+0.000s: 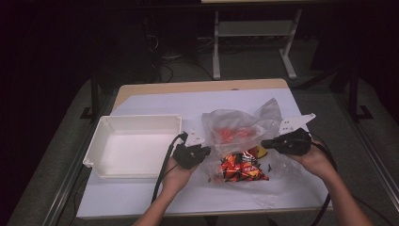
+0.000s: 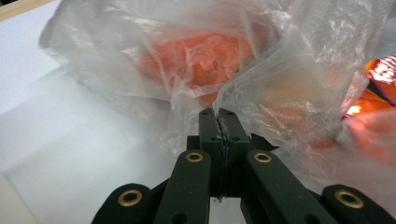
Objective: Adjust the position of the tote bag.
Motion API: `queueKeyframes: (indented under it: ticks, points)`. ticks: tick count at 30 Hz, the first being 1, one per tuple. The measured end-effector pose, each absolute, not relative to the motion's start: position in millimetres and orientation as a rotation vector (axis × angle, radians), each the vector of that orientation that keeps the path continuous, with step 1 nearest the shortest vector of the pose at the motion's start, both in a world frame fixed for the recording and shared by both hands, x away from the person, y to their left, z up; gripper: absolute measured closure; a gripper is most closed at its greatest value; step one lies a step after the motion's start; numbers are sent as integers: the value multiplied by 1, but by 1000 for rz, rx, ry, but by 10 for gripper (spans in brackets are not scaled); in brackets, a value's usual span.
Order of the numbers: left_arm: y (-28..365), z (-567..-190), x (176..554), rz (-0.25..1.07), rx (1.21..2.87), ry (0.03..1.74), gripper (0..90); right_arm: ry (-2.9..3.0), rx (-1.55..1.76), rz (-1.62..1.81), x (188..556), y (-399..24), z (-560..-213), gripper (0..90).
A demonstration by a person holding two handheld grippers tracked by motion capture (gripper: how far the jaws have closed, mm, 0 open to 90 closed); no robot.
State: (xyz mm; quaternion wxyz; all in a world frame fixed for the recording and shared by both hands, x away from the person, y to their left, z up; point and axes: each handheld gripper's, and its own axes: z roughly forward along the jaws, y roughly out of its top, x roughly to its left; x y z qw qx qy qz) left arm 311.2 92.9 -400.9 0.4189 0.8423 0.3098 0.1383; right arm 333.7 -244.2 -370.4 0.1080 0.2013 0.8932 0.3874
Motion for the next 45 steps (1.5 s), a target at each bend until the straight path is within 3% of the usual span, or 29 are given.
queueKeyframes:
  ticks: [8, 17, 45]
  points:
    - [84, -391, 304, 420, 2132, 771, 900, 2614, 596, 1139, 354, -239, -359, 896]
    - [87, -395, 307, 403, 2100, 844, 900, 2624, 641, 1136, 383, -229, -362, 896]
    - [68, -421, 312, 365, 2111, 902, 900, 2638, 899, 1024, 440, -225, -420, 896]
